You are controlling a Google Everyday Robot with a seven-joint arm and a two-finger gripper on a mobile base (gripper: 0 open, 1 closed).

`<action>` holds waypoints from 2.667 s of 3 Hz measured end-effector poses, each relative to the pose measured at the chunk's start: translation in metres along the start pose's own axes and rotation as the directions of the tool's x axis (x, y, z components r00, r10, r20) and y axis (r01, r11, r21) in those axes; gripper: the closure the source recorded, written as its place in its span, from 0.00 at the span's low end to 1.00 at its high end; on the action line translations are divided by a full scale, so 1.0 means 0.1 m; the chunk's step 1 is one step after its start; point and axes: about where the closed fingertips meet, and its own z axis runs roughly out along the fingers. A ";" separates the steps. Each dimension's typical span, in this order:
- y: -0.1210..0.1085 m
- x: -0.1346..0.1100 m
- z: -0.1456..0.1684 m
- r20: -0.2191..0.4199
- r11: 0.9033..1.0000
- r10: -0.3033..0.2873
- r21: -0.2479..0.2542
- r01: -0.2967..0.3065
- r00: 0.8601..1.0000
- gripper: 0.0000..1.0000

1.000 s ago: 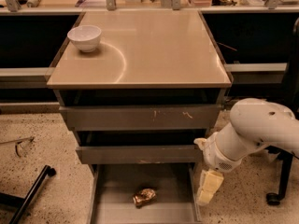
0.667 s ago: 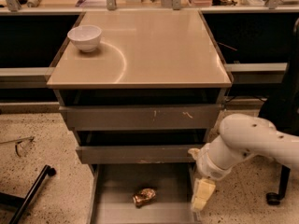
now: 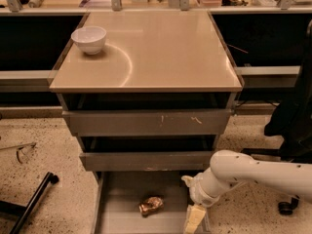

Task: Pick orange can from bottom drawer and place on counter

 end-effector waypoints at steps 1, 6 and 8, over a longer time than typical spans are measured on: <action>0.00 0.00 0.00 0.000 1.000 0.000 0.000 0.000 1.000 0.00; -0.33 0.20 1.58 0.342 0.995 -0.092 -0.013 0.102 0.935 0.00; -0.68 0.14 1.92 0.472 0.983 -0.186 0.079 0.168 0.862 0.00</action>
Offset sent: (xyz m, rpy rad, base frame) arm 0.0035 0.0184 -0.1066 0.2439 -0.0660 0.0155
